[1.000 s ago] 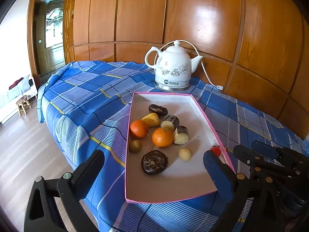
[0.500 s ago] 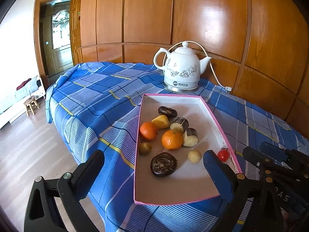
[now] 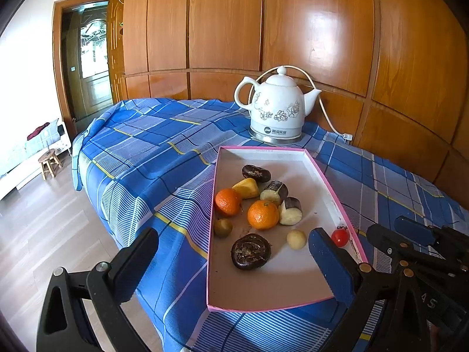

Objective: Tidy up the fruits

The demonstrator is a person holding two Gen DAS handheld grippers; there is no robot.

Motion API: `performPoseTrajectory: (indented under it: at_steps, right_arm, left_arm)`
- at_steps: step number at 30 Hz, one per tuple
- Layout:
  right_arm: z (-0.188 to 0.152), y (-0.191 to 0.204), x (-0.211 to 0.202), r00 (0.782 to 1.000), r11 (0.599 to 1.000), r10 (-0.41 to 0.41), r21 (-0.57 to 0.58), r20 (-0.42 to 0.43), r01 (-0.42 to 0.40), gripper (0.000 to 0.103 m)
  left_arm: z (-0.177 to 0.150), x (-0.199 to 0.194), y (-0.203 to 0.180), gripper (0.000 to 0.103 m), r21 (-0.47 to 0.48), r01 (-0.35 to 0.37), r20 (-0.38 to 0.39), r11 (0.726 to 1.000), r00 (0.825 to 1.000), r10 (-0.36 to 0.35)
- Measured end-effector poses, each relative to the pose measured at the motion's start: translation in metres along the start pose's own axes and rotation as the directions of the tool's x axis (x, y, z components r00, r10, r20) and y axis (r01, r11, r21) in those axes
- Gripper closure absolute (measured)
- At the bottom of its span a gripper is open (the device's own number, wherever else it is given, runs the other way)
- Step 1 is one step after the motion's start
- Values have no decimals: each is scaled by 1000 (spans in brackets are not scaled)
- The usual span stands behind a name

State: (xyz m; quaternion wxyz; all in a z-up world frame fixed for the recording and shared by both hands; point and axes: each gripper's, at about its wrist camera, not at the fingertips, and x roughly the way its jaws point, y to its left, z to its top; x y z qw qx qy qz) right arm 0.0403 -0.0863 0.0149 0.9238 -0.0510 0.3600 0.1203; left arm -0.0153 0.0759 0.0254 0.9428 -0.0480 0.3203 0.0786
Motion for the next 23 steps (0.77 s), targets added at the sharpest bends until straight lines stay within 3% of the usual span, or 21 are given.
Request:
performPoseTrajectory:
  at_steps: [18,23]
  right_arm:
    - [0,1,0,1000,1000,2,-4,-3,-2,54]
    - [4,-15,-4,1000,1000,3,20,0,-3,54]
  left_arm:
    - [1,-3,3,0,-12,-10,15,1000,1000,10]
    - [0,-3,3,0,-12,-7,12,1000,1000,7]
